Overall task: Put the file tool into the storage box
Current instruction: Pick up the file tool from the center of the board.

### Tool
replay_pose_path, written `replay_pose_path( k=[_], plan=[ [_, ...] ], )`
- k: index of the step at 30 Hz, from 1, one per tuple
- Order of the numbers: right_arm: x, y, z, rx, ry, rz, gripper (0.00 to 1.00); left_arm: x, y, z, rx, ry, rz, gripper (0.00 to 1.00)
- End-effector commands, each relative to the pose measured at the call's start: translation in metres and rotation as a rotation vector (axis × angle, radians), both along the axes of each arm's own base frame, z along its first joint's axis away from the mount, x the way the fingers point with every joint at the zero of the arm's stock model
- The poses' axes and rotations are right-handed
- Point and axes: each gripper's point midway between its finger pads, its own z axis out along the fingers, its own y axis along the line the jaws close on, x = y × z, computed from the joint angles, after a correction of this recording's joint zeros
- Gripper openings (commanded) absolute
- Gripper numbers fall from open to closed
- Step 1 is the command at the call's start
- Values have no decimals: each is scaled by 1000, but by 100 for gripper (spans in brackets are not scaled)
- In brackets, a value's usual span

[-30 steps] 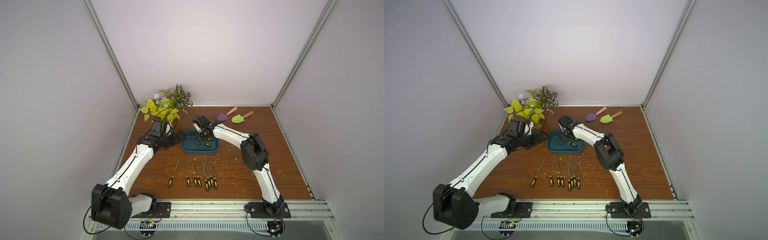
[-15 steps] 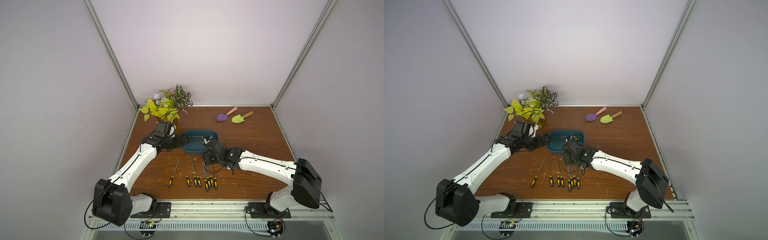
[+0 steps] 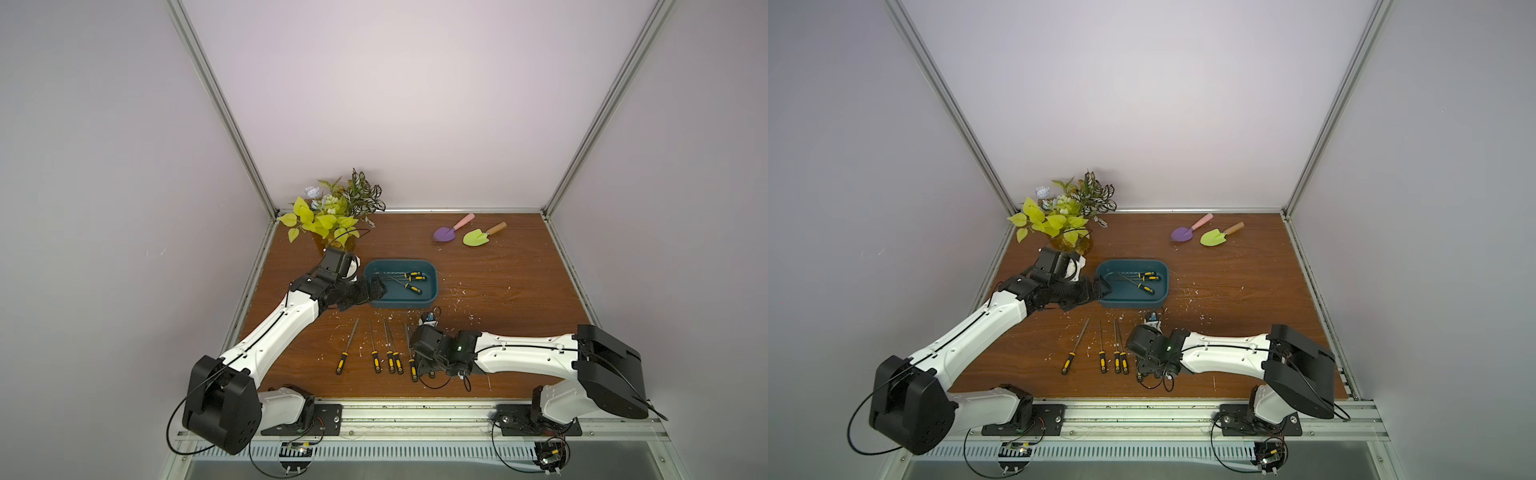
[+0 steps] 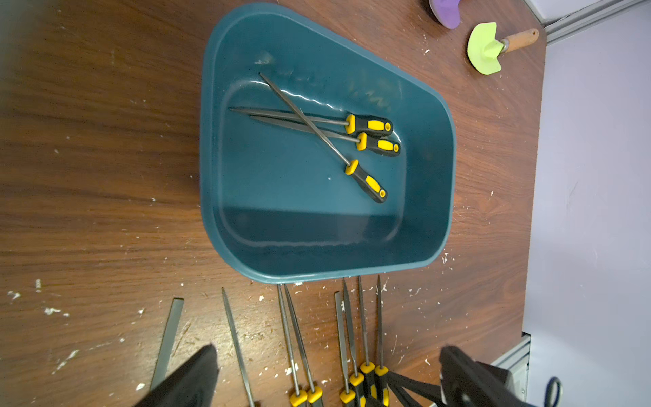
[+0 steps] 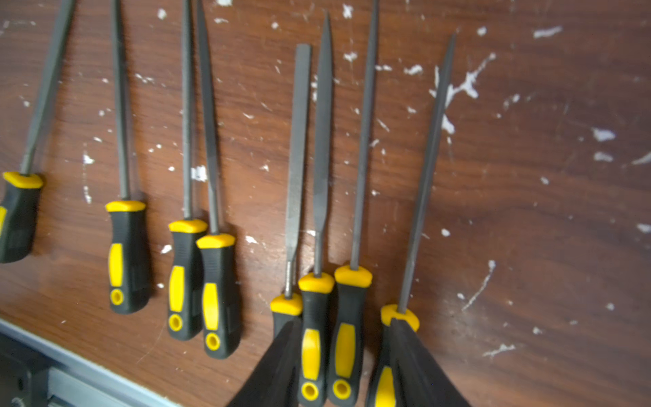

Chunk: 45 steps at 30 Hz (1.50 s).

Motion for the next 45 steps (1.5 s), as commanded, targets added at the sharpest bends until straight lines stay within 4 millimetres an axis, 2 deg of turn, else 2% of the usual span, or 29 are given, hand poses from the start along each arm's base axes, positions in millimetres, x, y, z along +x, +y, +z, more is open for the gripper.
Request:
replay_pose_path(
  k=[1,5,10,19,23,34,40,45],
  plan=[
    [0,-19,-4,-45,-4,-74,47,-9,1,-2,0,11,-3,100],
    [-3,-30,-11,-61,5,-95,47,-10,1,-3,-1,11,-3,100],
    [-6,-33,-18,-79,23,-87,47,-12,1,-2,-8,12,-2,100],
    [-4,-54,-8,-112,-22,-113,47,-19,5,-3,-14,12,15,100],
    [-1,-59,3,-76,-56,-127,46,-21,5,-4,-15,16,17,100],
    [4,-67,8,-55,-94,-110,47,-17,3,-4,-15,20,15,100],
    [11,-75,0,-98,-69,-82,48,-19,4,-5,-16,22,11,100],
    [9,-71,-9,-129,-39,-35,47,-20,4,-6,-14,24,12,100]
  ],
)
